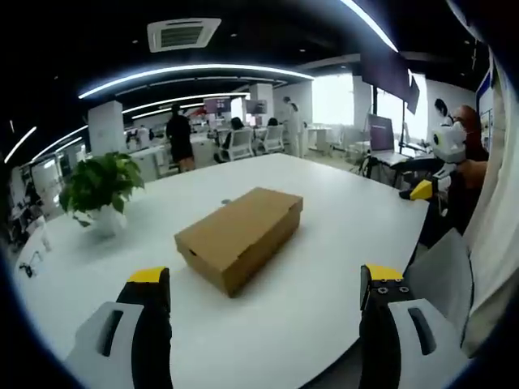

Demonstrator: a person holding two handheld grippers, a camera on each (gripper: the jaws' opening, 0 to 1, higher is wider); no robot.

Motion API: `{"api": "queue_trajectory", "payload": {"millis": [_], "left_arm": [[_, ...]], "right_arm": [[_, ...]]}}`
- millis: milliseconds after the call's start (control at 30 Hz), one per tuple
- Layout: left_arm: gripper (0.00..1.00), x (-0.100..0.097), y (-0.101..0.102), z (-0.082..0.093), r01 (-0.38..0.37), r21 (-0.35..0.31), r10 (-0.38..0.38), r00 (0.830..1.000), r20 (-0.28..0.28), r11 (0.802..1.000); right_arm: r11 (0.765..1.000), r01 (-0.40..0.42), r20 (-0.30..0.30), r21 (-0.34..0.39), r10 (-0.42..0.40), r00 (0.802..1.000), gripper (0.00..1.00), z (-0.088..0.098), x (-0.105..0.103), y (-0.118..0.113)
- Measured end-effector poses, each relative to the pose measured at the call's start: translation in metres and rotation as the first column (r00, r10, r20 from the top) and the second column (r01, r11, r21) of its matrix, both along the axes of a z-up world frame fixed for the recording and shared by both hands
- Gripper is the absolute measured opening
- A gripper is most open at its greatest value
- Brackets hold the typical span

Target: Operate the shoe box by opening the lid, removing the specified soft item, and placing it in the target area until the item is outside and the box remains undamaged.

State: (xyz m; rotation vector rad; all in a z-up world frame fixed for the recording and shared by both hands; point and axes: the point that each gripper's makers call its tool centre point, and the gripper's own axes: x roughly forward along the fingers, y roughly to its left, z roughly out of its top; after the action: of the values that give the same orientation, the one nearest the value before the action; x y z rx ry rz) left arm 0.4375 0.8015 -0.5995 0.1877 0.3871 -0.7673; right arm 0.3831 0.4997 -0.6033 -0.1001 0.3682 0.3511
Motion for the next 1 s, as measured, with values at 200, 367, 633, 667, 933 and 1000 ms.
{"api": "queue_trajectory", "payload": {"millis": [200, 367, 633, 667, 933, 1000], "left_arm": [[1.0, 0.0012, -0.0001, 0.004, 0.006, 0.0, -0.006, 1.0, 0.006, 1.0], [1.0, 0.0009, 0.0015, 0.0046, 0.004, 0.0, -0.004, 1.0, 0.01, 1.0], [1.0, -0.0008, 0.0019, 0.0024, 0.005, 0.004, -0.005, 1.0, 0.005, 1.0], [1.0, -0.001, 0.0018, 0.0025, 0.004, 0.003, -0.004, 1.0, 0.004, 1.0], [1.0, -0.0019, 0.0027, 0.0034, 0.001, -0.001, -0.001, 1.0, 0.009, 1.0], [1.0, -0.0028, 0.0035, 0.0032, -0.001, -0.002, 0.001, 1.0, 0.009, 1.0]], "right_arm": [[1.0, 0.001, 0.004, 0.009, -0.001, 1.0, 0.93, 0.0019, 0.0016, 0.0016], [1.0, -0.008, -0.002, 0.001, 0.008, 1.0, 0.93, 0.0, -0.0002, 0.0044], [1.0, -0.005, -0.003, 0.002, 0.005, 1.0, 0.93, -0.0002, -0.0022, 0.0046], [1.0, -0.004, -0.003, 0.003, 0.004, 1.0, 0.93, -0.0003, -0.0025, 0.0044], [1.0, 0.0, 0.0, 0.004, 0.0, 1.0, 0.93, -0.0004, -0.0027, 0.0038], [1.0, 0.001, -0.002, 0.005, -0.001, 1.0, 0.93, -0.0005, -0.0029, 0.0044]]}}
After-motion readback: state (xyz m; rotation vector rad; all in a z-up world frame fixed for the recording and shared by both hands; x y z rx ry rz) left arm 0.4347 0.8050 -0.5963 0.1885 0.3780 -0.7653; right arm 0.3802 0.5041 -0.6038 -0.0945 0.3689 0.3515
